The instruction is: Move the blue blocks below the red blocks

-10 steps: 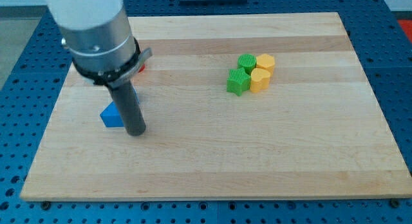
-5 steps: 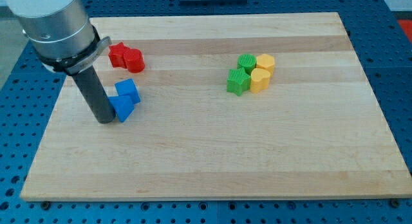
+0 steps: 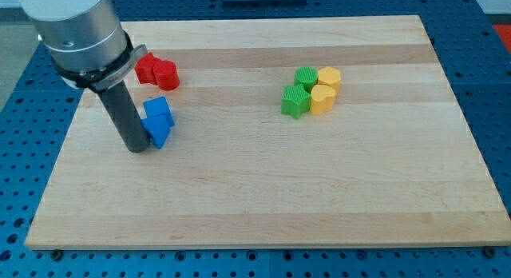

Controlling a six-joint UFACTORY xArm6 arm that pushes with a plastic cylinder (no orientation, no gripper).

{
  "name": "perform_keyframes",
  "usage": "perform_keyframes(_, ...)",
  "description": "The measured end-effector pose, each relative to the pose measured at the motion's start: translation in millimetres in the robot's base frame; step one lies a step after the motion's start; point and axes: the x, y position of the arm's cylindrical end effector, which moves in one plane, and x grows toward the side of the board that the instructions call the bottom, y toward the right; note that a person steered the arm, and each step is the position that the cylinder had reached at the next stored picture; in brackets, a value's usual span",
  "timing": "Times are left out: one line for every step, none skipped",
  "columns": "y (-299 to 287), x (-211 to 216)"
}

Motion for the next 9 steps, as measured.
perform_keyframes(9.1,-23.5)
perform_keyframes(19.8,-21.8)
perform_keyframes(22.0,-27.0)
perform_keyframes(22.1,-44.5)
perform_keyframes(22.1,-62.0)
perform_keyframes(22.1,-78.5)
perform_keyframes(18.5,-72.1)
perform_keyframes(6.1,-28.0)
perform_keyframes(8.7,15.0)
